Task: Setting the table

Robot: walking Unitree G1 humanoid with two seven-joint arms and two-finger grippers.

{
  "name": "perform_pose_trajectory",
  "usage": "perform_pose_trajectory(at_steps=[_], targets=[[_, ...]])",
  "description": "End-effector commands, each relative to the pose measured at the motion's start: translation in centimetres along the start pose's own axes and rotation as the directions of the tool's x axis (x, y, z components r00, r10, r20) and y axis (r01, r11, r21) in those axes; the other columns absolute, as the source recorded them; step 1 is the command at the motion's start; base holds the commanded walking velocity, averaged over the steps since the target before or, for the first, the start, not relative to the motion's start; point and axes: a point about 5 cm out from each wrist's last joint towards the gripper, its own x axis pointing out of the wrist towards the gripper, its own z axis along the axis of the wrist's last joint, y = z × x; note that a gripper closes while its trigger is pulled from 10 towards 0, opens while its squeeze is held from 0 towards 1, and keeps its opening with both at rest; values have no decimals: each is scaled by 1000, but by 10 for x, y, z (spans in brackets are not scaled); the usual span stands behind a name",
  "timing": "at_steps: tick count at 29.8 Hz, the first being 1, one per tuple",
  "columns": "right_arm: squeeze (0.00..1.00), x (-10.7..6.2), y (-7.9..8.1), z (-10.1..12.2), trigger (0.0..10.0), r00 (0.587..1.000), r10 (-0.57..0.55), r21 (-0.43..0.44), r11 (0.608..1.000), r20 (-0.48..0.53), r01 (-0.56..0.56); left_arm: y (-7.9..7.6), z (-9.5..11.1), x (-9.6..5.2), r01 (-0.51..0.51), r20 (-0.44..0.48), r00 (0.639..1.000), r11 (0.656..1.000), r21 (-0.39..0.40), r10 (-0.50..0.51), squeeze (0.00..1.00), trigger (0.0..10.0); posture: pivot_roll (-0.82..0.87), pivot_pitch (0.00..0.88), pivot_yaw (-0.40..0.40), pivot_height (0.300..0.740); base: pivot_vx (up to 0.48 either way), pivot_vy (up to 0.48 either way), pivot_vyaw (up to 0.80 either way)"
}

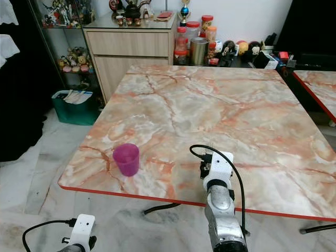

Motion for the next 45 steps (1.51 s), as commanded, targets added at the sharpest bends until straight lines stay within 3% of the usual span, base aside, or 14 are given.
perform_pose_trajectory(at_steps=[1, 15, 35, 45], targets=[[0, 3, 2, 6, 10000, 1000, 0, 6, 1000, 0, 0, 1, -2, 0, 5, -12, 1000, 1000, 11, -5, 0, 10000, -27, 0, 11, 736, 0, 0, 0], [0, 9, 7, 8, 10000, 999, 47, 0, 999, -20, -47, 1, -3, -1, 5, -13, 1000, 1000, 19, -5, 0, 10000, -18, 0, 5, 736, 0, 0, 0], [0, 17, 11, 10, 10000, 998, 8, 14, 1000, -65, -7, 2, -4, -1, 9, -16, 1000, 999, 30, -9, 0, 10000, -7, 0, 5, 736, 0, 0, 0], [0, 17, 7, 0, 10000, 992, -4, 3, 1000, -125, 4, 1, -4, -1, 14, -22, 1000, 1000, 22, -13, 0, 10000, -5, 0, 4, 736, 0, 0, 0]])
